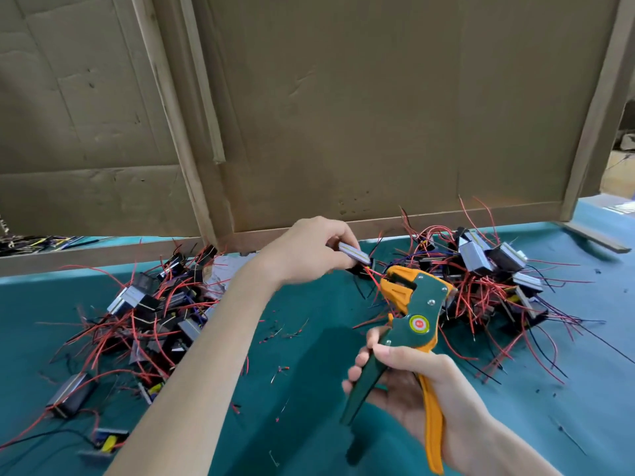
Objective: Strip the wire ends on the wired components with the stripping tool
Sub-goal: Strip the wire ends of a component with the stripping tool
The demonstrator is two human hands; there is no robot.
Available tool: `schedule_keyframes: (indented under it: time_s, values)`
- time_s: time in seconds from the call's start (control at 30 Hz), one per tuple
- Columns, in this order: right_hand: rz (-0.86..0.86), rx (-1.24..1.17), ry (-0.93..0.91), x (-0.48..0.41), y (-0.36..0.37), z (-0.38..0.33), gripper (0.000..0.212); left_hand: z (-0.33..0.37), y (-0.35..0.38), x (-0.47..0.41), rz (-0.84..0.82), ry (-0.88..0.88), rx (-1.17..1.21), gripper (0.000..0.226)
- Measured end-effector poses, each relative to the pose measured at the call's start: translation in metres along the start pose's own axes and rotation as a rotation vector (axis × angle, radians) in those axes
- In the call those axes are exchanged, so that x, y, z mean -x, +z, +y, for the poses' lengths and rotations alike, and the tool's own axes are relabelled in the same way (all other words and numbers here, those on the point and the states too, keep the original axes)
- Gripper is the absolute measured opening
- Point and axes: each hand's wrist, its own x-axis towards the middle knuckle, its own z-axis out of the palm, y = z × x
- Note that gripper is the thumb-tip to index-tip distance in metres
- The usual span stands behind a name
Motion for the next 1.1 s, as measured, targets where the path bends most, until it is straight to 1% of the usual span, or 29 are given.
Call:
schedule_keyframes:
  time_s: [0.07,0.1,0.17,0.23,0.37,0.5,0.53,0.57,0.63,0.67,0.7,0.73,0.8,0.83,0.9,0.97,1.0,1.07,1.1]
  values:
    - [0.043,-0.016,-0.018,-0.001,-0.002,-0.002,0.031,0.004,0.004,0.003,-0.05,0.009,0.07,0.005]
    - [0.061,-0.012,-0.022,-0.002,-0.002,-0.002,0.023,0.004,0.007,0.005,-0.033,0.002,0.082,0.005]
    - [0.098,0.037,-0.03,-0.004,-0.003,0.001,0.011,0.0,0.01,0.009,0.054,-0.021,0.099,0.007]
    - [0.141,0.128,-0.049,-0.005,-0.003,0.004,0.007,-0.003,0.009,0.013,0.115,-0.03,0.138,0.007]
    - [0.17,0.218,-0.072,-0.005,-0.005,0.007,0.007,0.0,0.01,0.026,0.08,-0.031,0.216,0.007]
    - [0.194,0.202,-0.058,-0.008,-0.006,0.009,0.006,0.011,0.017,0.036,0.026,-0.008,0.131,0.009]
    - [0.188,0.171,-0.036,-0.008,-0.006,0.008,0.009,0.015,0.019,0.041,-0.032,0.011,0.166,0.012]
    - [0.185,0.125,-0.006,-0.008,-0.008,0.007,0.014,0.019,0.02,0.046,-0.127,0.045,0.251,0.016]
    - [0.21,0.03,0.015,-0.009,-0.01,-0.001,0.015,0.029,0.02,0.058,-0.315,0.13,0.441,0.016]
    - [0.227,0.01,-0.005,-0.009,-0.012,-0.006,0.018,0.032,0.019,0.059,-0.336,0.166,0.482,0.015]
    - [0.225,0.015,-0.032,-0.008,-0.013,-0.011,0.02,0.034,0.018,0.056,-0.294,0.184,0.5,0.014]
    - [0.205,0.033,-0.054,-0.009,-0.013,-0.013,0.023,0.036,0.014,0.05,-0.203,0.184,0.512,0.014]
    - [0.157,0.092,-0.076,-0.008,-0.011,-0.014,0.019,0.041,0.008,0.025,0.018,0.125,0.491,0.012]
    - [0.152,0.121,-0.066,-0.008,-0.01,-0.012,0.018,0.043,0.008,0.007,0.1,0.072,0.484,0.008]
    - [0.151,0.151,0.001,-0.007,-0.01,-0.005,0.02,0.052,0.018,-0.032,0.192,-0.072,0.505,0.004]
    - [0.17,0.12,0.094,-0.006,-0.011,0.001,0.026,0.068,0.034,-0.064,0.206,-0.205,0.576,0.009]
    - [0.177,0.096,0.126,-0.006,-0.01,0.003,0.024,0.074,0.042,-0.075,0.175,-0.26,0.61,0.014]
    - [0.183,0.068,0.147,-0.006,-0.008,0.001,0.025,0.086,0.054,-0.081,0.029,-0.329,0.699,0.011]
    - [0.189,0.062,0.149,-0.007,-0.008,-0.001,0.026,0.087,0.057,-0.079,-0.025,-0.341,0.683,0.029]
